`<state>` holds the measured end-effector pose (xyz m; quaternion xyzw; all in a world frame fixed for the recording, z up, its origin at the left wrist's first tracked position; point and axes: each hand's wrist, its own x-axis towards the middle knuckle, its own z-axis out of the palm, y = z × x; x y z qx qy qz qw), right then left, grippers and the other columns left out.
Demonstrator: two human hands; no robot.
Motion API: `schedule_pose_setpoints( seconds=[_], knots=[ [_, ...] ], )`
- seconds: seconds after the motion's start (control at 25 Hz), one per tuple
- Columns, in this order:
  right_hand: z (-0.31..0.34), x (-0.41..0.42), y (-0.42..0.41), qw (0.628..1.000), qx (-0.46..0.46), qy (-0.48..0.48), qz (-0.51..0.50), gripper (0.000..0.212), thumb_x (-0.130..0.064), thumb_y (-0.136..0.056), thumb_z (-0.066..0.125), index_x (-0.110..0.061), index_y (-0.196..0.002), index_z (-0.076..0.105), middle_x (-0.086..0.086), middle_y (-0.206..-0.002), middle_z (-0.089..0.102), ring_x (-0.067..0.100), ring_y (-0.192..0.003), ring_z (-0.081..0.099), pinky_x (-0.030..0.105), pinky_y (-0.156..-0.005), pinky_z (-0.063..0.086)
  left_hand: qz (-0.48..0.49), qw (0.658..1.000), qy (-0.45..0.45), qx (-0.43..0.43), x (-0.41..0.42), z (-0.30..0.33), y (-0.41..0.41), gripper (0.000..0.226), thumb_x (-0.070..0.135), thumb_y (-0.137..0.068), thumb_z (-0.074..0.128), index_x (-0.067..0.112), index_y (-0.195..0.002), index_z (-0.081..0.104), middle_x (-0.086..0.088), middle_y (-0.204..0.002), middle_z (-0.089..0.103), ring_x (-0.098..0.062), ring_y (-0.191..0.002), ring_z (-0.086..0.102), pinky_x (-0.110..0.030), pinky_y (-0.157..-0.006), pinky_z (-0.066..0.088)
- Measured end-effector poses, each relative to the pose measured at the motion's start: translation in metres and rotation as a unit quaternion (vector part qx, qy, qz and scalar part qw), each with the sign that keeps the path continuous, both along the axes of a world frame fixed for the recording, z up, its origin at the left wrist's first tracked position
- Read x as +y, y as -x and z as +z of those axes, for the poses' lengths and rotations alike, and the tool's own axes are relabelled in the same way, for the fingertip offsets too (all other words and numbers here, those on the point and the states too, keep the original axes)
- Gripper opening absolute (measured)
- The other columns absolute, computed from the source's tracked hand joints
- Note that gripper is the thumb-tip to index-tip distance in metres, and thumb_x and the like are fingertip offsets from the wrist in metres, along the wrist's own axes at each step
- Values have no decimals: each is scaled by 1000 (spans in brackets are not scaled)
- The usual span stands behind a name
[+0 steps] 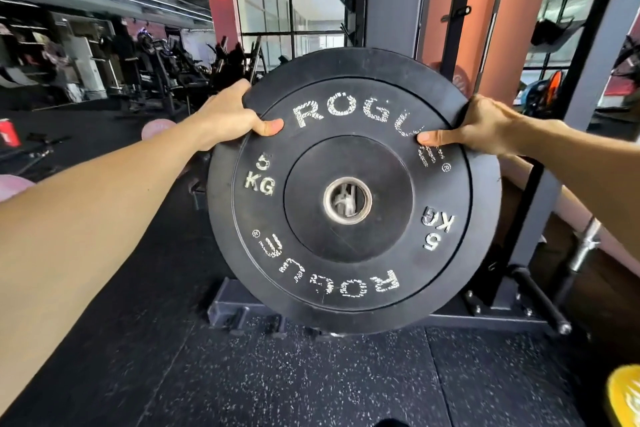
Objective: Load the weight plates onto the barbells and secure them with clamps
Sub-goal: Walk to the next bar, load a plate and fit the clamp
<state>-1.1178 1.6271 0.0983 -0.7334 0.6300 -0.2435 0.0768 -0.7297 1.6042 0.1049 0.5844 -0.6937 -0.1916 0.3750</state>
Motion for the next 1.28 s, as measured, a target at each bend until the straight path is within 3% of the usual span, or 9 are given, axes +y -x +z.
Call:
schedule_pose_setpoints(
  seconds=[0.16,0.28,0.4,0.6,0.8,0.96,1.12,1.2,1.28],
  knots=[
    [-70,4,-9,1000,12,-6,-9,100,-90,-37,71,-9,-96,73,8,-94,75,25,-86,71,44,-86,57,-10,1000,-2,14,9,-76,-9,54,37,-73,87,24,-115,55,11,-104,65,-13,-100,61,-24,-73,45],
    [-108,18,-16,999,21,-11,-24,102,-92,-37,70,-9,-96,73,9,-95,74,26,-87,70,44,-88,56,-15,1000,-4,25,19,-118,-13,54,35,-73,87,23,-113,54,8,-106,65,-16,-102,61,-29,-83,50],
    [-115,39,-22,999,21,17,-45,91,-89,-41,70,-13,-90,71,7,-88,71,26,-81,67,41,-84,55,-19,999,17,46,34,-126,-11,49,29,-78,83,22,-115,51,13,-98,62,-5,-89,59,-19,-68,45],
    [-142,74,-37,998,19,19,-49,61,-71,-57,76,-16,-56,50,0,-58,50,19,-54,48,29,-51,35,-41,997,2,68,54,-155,-16,55,23,-79,84,24,-123,53,13,-102,68,-4,-88,65,-19,-60,49],
    [-183,81,-41,996,34,-5,-79,77,-77,-51,75,-6,-54,47,3,-53,46,25,-51,45,30,-51,35,-39,998,-15,56,57,-201,-21,56,29,-75,86,28,-121,53,13,-103,66,-5,-91,61,-22,-65,46],
    [-205,80,-41,996,43,-8,-81,81,-87,-42,71,-14,-53,39,1,-52,42,25,-50,41,30,-53,35,-34,997,-31,58,51,-229,-23,54,29,-73,87,27,-115,53,12,-103,66,-7,-92,61,-26,-69,48],
    [-216,74,-31,993,46,-3,-107,97,-96,-31,64,-15,-81,47,3,-82,54,25,-76,52,37,-74,47,-50,996,-29,70,48,-239,-16,56,26,-74,87,24,-118,52,12,-106,66,-6,-96,62,-24,-71,48],
    [-223,74,-30,994,24,20,-106,108,-86,-41,73,-9,-111,45,11,-111,58,30,-104,56,41,-89,45,-46,996,-8,71,48,-240,-15,60,26,-71,89,23,-119,54,10,-110,68,-10,-100,63,-25,-76,49],
    [-229,77,-30,994,-7,47,-99,102,-68,-55,80,-3,-123,41,19,-126,55,36,-118,52,39,-89,40,-39,996,23,74,50,-245,-18,58,25,-68,91,24,-114,55,11,-108,69,-8,-99,64,-24,-77,51]
  ],
)
